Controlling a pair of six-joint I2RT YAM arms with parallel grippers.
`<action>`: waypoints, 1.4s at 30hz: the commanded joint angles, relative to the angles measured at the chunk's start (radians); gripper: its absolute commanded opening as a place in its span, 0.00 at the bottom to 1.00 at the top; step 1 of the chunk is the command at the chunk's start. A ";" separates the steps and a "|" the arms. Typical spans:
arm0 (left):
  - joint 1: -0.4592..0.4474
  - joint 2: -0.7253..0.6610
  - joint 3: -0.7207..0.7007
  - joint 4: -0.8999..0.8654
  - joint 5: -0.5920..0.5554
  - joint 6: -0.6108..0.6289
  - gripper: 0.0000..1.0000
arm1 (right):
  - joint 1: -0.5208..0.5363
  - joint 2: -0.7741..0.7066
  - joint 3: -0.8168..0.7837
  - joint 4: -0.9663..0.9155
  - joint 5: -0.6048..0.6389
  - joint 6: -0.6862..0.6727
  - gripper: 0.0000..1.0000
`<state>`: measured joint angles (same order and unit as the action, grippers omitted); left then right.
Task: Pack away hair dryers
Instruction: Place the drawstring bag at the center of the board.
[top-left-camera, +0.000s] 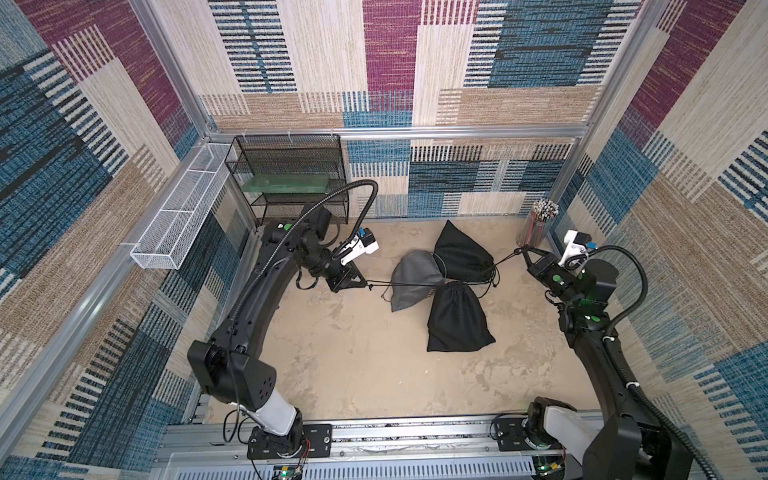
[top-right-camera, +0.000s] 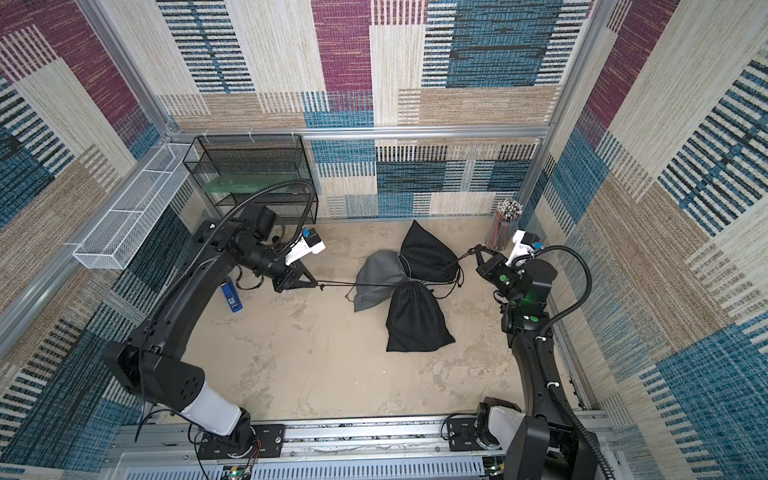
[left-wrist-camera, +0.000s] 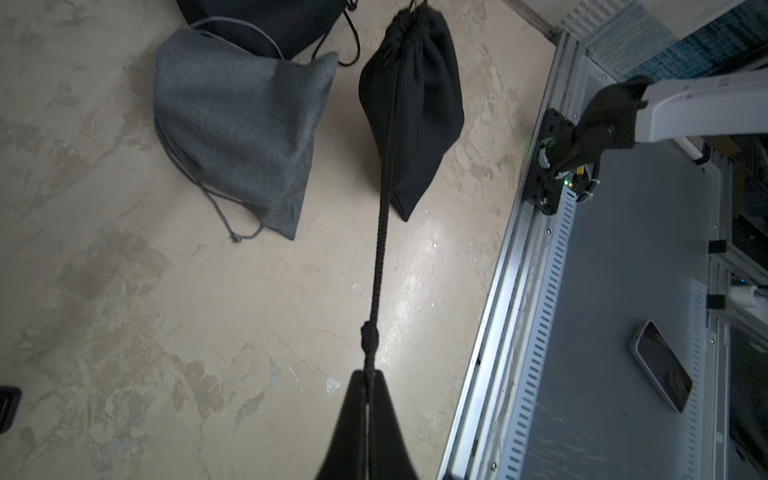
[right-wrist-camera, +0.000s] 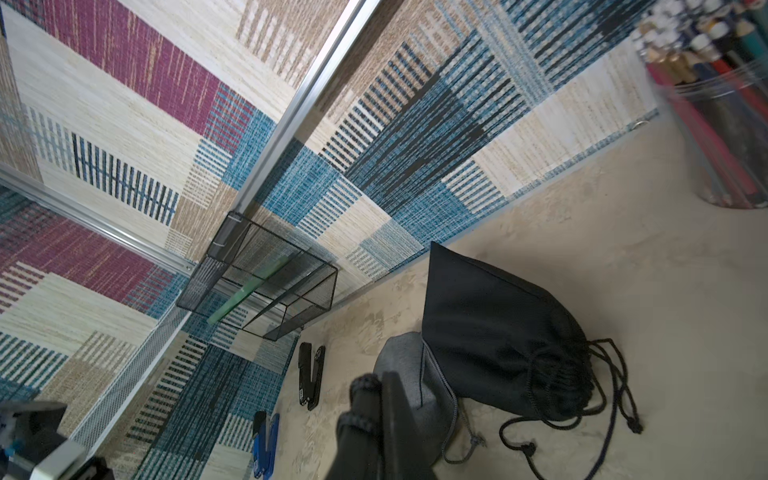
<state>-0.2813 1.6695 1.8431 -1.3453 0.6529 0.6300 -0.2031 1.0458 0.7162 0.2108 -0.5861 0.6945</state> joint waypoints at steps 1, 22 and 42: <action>0.002 0.097 0.111 0.003 0.044 -0.092 0.00 | 0.087 0.033 0.033 -0.068 0.106 -0.104 0.00; 0.001 0.249 0.310 0.001 -0.092 -0.074 0.59 | 0.436 0.314 0.270 -0.586 0.283 -0.384 0.58; 0.113 -0.362 -0.766 1.263 -0.499 -0.600 1.00 | 0.372 -0.014 -0.104 0.037 0.626 -0.655 0.95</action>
<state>-0.1967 1.3487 1.2034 -0.5182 0.2348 0.1726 0.2047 1.0359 0.6518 -0.0135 -0.0265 0.1093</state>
